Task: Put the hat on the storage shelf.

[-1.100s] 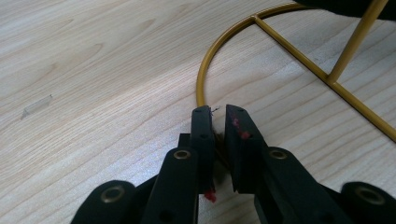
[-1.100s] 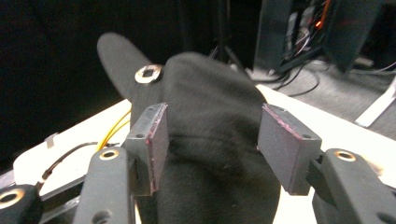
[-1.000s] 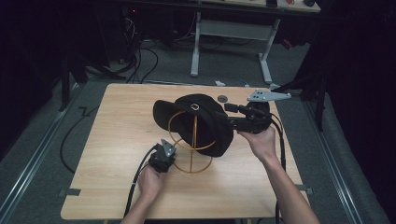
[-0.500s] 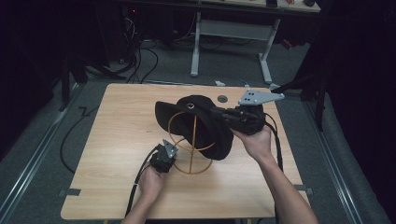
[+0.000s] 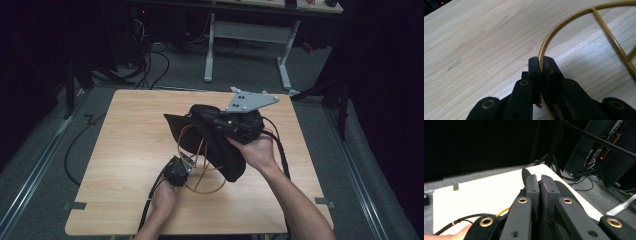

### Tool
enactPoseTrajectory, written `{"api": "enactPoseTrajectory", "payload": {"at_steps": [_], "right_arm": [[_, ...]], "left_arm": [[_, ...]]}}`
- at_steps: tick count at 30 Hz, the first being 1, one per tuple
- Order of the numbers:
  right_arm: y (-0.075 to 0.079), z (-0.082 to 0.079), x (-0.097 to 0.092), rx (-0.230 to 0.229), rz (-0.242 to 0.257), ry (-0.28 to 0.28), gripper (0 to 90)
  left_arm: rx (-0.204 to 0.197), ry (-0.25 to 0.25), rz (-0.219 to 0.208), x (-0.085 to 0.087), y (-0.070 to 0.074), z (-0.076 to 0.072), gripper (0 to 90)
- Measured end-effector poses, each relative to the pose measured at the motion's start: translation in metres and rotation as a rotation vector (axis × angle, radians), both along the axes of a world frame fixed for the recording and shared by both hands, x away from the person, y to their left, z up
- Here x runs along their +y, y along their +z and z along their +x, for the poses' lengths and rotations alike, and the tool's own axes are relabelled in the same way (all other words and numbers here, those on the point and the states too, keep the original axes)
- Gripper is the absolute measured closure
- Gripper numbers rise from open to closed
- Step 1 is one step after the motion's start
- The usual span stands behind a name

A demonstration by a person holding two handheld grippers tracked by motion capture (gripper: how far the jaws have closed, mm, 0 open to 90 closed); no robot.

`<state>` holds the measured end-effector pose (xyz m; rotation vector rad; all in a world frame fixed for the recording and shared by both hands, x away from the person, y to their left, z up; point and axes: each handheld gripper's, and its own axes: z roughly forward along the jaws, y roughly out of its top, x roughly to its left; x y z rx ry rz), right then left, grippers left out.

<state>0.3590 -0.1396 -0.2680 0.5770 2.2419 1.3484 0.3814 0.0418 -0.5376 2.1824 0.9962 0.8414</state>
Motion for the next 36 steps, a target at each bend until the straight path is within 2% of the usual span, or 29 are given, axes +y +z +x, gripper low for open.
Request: {"api": "enactPoseTrajectory", "payload": {"at_steps": [1,3,6,9,10,11,12,13,14,15,16,17,18,19,20,21,22,23,24,25,27,28,29,30,32,33,34,35,36], "right_arm": [[-0.001,-0.001,0.006,0.0,-0.016,0.004,85.5],[-0.006,-0.002,0.018,0.006,-0.059,0.012,85.4],[-0.018,-0.003,0.035,0.015,-0.132,0.027,84.4],[-0.024,-0.002,0.037,0.041,-0.119,0.039,80.7],[-0.024,-0.002,0.035,0.053,-0.104,0.046,74.8],[-0.024,-0.002,0.034,0.066,-0.093,0.051,69.6],[-0.024,-0.002,0.031,0.074,-0.08,0.053,65.0],[-0.023,-0.002,0.029,0.078,-0.067,0.054,61.3],[-0.021,-0.003,0.022,0.085,-0.028,0.054,54.5],[-0.021,-0.003,0.022,0.085,-0.028,0.054,54.5],[-0.019,-0.005,0.014,0.081,0.011,0.041,49.7],[-0.019,-0.005,0.014,0.081,0.011,0.041,49.7],[-0.019,-0.005,0.011,0.081,0.026,0.037,48.0],[-0.018,-0.005,0.006,0.084,0.05,0.025,45.9],[-0.019,-0.004,-0.003,0.082,0.083,0.005,44.0],[-0.019,-0.004,-0.007,0.079,0.093,-0.003,43.3],[-0.019,-0.004,-0.015,0.078,0.115,-0.02,43.1],[-0.018,-0.004,-0.021,0.077,0.136,-0.035,42.9],[-0.018,-0.004,-0.021,0.077,0.136,-0.035,42.9],[-0.019,-0.005,-0.036,0.073,0.168,-0.07,42.7],[-0.02,-0.006,-0.043,0.071,0.181,-0.09,42.9],[-0.023,-0.006,-0.052,0.066,0.193,-0.112,43.3],[-0.031,-0.005,-0.069,0.07,0.198,-0.157,43.5],[-0.031,-0.005,-0.069,0.07,0.198,-0.157,43.5],[-0.042,-0.002,-0.088,0.091,0.213,-0.205,43.9],[-0.049,-0.001,-0.097,0.101,0.22,-0.227,44.0],[-0.065,0.0,-0.114,0.131,0.226,-0.277,44.3],[-0.065,0.0,-0.114,0.131,0.226,-0.277,44.3],[-0.074,-0.001,-0.121,0.136,0.22,-0.306,44.8]], "left_arm": [[0.002,-0.001,0.004,0.0,0.0,0.0,85.7],[-0.015,0.015,-0.025,-0.001,-0.001,0.0,85.6],[-0.013,0.012,-0.018,0.0,0.0,0.001,85.6],[-0.003,0.009,-0.039,0.001,0.0,0.002,85.6],[0.003,0.009,-0.057,0.002,0.0,0.003,85.5],[0.047,-0.023,-0.002,0.009,0.004,0.004,85.4],[0.078,-0.034,-0.026,0.012,0.005,0.006,85.3],[0.088,-0.027,-0.059,0.014,0.005,0.007,85.1],[0.049,0.023,-0.178,0.009,0.0,0.008,77.5],[0.091,-0.014,-0.091,0.017,0.005,0.008,77.5],[0.109,-0.008,-0.123,0.02,0.005,0.011,66.1],[0.124,-0.008,-0.125,0.023,0.006,0.012,66.1],[0.102,0.036,-0.23,0.021,0.002,0.012,61.6],[0.124,0.021,-0.187,0.025,0.004,0.012,57.5],[0.165,-0.015,-0.122,0.032,0.008,0.012,50.6],[0.165,-0.015,-0.122,0.032,0.008,0.012,47.8],[0.154,-0.008,-0.167,0.031,0.006,0.01,45.1],[0.126,0.012,-0.238,0.028,0.003,0.008,43.1],[0.126,0.012,-0.238,0.028,0.003,0.008,41.8],[0.126,0.004,-0.241,0.03,0.004,0.006,40.5],[0.128,-0.002,-0.252,0.035,0.005,0.003,38.9],[0.128,-0.004,-0.258,0.039,0.006,0.001,37.2],[0.111,-0.01,-0.283,0.047,0.01,-0.004,36.3],[0.111,-0.01,-0.283,0.047,0.01,-0.004,35.9],[0.096,-0.012,-0.313,0.056,0.012,-0.009,35.9],[0.097,-0.01,-0.313,0.061,0.012,-0.01,35.7],[0.096,-0.006,-0.313,0.065,0.013,-0.011,34.8],[0.096,-0.002,-0.313,0.07,0.013,-0.013,34.8],[0.093,0.003,-0.321,0.075,0.014,-0.014,34.5]]}}
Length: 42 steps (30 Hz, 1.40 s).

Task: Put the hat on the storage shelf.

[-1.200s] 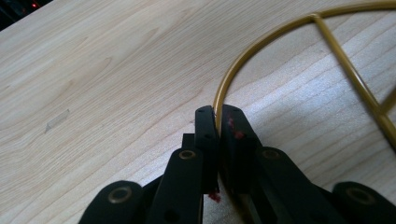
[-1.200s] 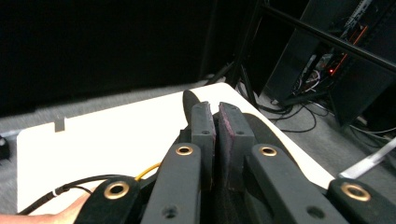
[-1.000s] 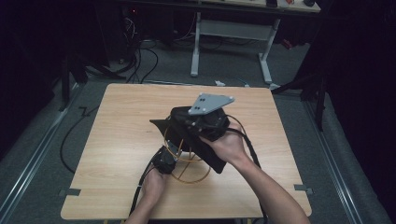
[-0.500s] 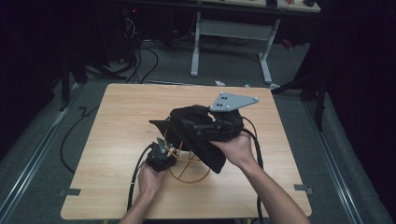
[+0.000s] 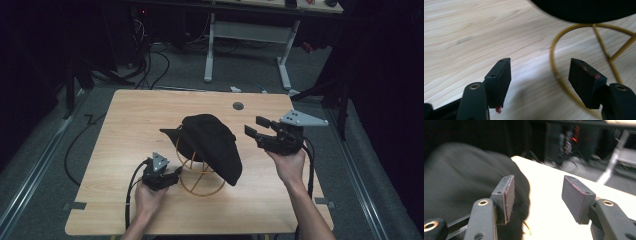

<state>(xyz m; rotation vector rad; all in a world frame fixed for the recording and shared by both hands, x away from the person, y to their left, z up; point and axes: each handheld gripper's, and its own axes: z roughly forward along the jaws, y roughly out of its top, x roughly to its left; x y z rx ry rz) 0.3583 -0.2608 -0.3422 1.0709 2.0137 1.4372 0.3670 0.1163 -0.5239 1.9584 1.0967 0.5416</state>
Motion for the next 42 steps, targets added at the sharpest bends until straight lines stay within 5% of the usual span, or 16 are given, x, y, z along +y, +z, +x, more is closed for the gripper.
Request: {"api": "enactPoseTrajectory", "payload": {"at_steps": [2,12,21,29,35,42], "right_arm": [[-0.024,-0.004,-0.017,0.027,-0.013,-0.065,45.4],[-0.07,-0.016,-0.048,0.084,0.015,-0.174,45.5],[-0.117,-0.021,-0.066,0.138,-0.042,-0.276,45.0],[-0.137,-0.021,-0.078,0.164,-0.056,-0.34,44.8],[-0.153,-0.02,-0.083,0.191,-0.144,-0.391,44.1],[-0.168,-0.019,-0.087,0.223,-0.174,-0.429,43.9]], "left_arm": [[-0.008,0.01,-0.006,0.012,0.004,-0.004,34.4],[0.007,0.036,-0.034,0.039,0.004,-0.006,34.0],[0.011,0.072,0.001,0.056,0.0,-0.006,33.8],[0.021,0.105,0.014,0.069,-0.004,-0.005,33.9],[0.033,0.126,0.038,0.074,-0.009,-0.004,33.8],[0.048,0.143,0.051,0.075,-0.011,0.0,33.1]]}}
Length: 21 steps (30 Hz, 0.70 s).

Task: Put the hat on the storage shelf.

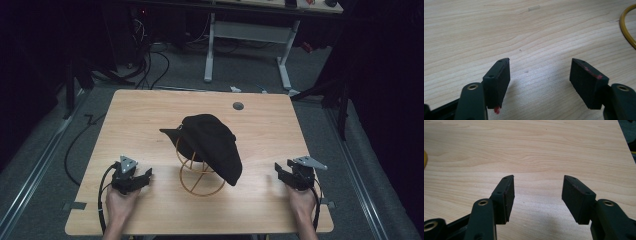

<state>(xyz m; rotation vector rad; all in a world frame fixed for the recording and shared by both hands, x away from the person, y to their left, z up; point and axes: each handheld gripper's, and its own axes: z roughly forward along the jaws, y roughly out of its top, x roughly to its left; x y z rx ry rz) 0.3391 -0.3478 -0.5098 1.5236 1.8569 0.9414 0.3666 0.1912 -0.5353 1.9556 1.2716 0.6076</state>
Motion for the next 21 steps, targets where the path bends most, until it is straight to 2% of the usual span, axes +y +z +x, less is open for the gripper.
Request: {"api": "enactPoseTrajectory", "payload": {"at_steps": [6,11,13,21], "right_arm": [[-0.006,0.001,-0.001,0.025,-0.036,-0.02,43.4],[-0.014,0.002,0.0,0.05,-0.054,-0.03,42.3],[-0.02,0.005,0.001,0.095,-0.061,-0.022,39.1],[-0.02,0.004,0.001,0.1,-0.05,-0.032,38.9]], "left_arm": [[0.022,0.004,0.04,-0.003,-0.001,0.001,30.6],[0.037,0.013,0.019,-0.001,-0.001,0.002,29.5],[0.05,0.016,0.002,0.0,-0.002,0.003,29.4],[0.05,0.017,0.003,0.0,-0.002,0.003,28.9]]}}
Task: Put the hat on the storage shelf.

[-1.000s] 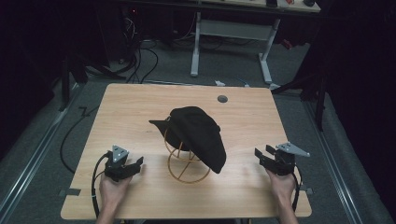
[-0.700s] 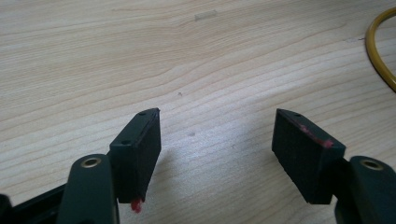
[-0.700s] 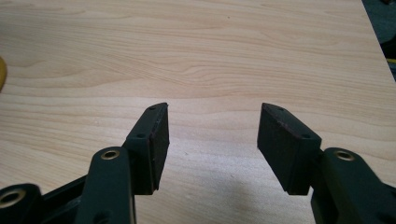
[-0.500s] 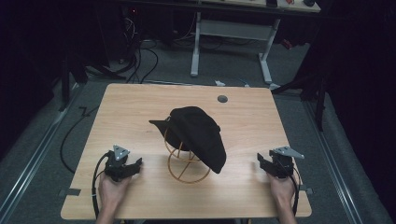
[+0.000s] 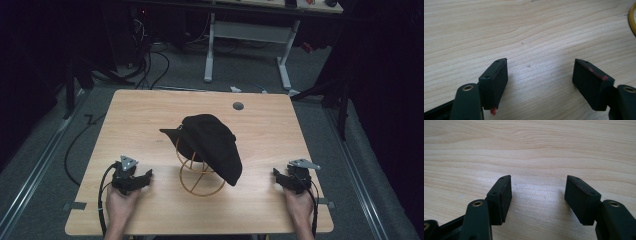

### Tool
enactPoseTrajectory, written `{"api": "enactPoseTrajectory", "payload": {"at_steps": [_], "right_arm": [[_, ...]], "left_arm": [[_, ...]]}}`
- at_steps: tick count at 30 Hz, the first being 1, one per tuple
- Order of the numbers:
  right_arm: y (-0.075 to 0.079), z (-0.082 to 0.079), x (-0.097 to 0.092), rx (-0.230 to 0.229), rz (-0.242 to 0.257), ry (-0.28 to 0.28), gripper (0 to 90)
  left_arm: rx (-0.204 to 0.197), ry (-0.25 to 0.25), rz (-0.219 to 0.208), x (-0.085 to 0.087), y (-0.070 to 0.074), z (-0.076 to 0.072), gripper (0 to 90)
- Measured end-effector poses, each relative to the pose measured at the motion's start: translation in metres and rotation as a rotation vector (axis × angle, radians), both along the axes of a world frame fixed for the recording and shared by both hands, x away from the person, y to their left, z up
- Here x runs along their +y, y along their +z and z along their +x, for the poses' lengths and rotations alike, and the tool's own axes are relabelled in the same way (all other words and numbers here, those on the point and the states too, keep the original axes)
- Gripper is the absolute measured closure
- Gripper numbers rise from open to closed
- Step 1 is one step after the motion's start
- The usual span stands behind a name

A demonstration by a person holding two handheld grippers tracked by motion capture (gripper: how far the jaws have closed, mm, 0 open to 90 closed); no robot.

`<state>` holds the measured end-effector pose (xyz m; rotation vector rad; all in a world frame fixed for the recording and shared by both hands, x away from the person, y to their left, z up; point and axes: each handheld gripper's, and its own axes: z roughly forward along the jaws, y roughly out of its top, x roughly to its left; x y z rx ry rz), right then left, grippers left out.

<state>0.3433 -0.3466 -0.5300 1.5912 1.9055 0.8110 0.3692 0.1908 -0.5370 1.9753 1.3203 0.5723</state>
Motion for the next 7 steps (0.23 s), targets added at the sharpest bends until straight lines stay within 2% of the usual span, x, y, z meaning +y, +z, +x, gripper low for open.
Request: {"api": "enactPoseTrajectory", "payload": {"at_steps": [7], "right_arm": [[0.0001,0.0,0.0,0.002,-0.001,0.0,38.8]], "left_arm": [[0.0,0.001,0.0,-0.0001,0.0,-0.0001,28.9]]}}
